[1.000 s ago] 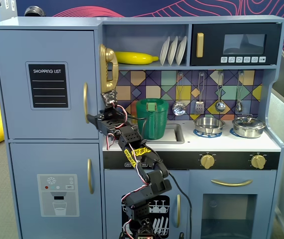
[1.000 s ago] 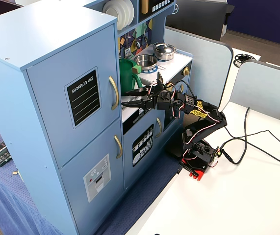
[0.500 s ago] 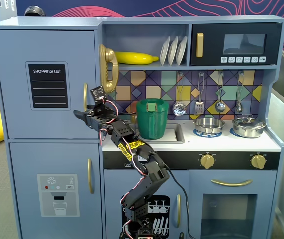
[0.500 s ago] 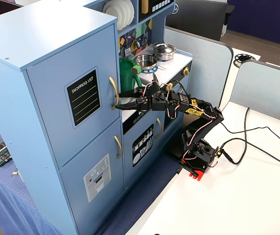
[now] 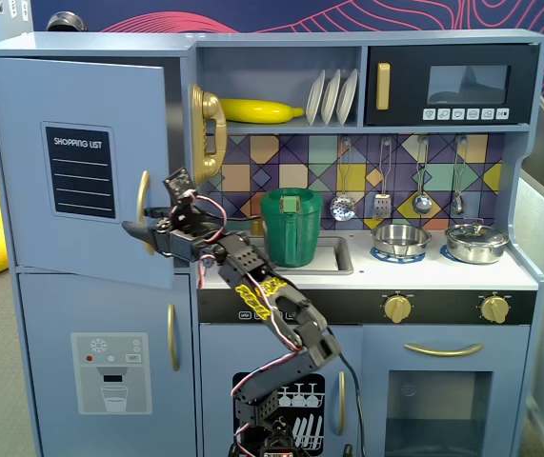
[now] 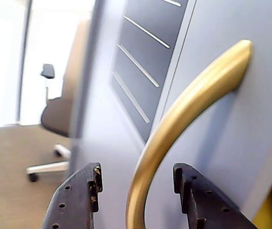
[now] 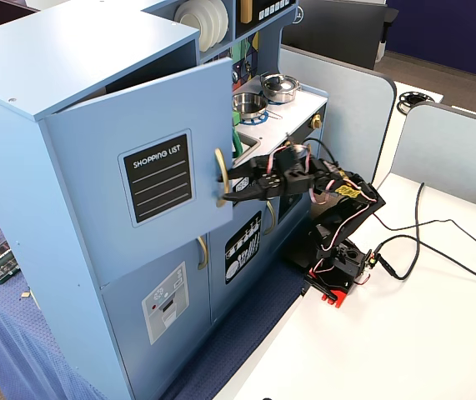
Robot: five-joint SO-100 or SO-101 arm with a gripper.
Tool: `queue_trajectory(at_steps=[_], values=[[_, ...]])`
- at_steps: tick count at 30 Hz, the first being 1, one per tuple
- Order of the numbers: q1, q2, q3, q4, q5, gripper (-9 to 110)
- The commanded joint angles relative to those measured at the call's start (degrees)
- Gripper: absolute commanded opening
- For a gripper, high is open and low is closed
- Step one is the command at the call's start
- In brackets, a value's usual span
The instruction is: Open the left cabinet door
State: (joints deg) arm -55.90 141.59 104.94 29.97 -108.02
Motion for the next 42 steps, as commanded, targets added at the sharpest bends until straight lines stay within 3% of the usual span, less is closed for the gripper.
queue_trajectory(at_steps=[1, 4, 13, 19, 27, 42], values=[[-3.7, 6.5, 0.8, 4.0, -1.7, 10], [-0.4, 10.7, 3.6, 5.4, -0.6, 9], [22.6, 15.4, 10.0, 3.6, 9.1, 3], [26.6, 9.8, 11.3, -3.1, 8.2, 0], [14.5, 2.7, 10.9, -13.4, 1.8, 0], [-11.7, -0.4, 13.1, -17.4, -5.0, 0]])
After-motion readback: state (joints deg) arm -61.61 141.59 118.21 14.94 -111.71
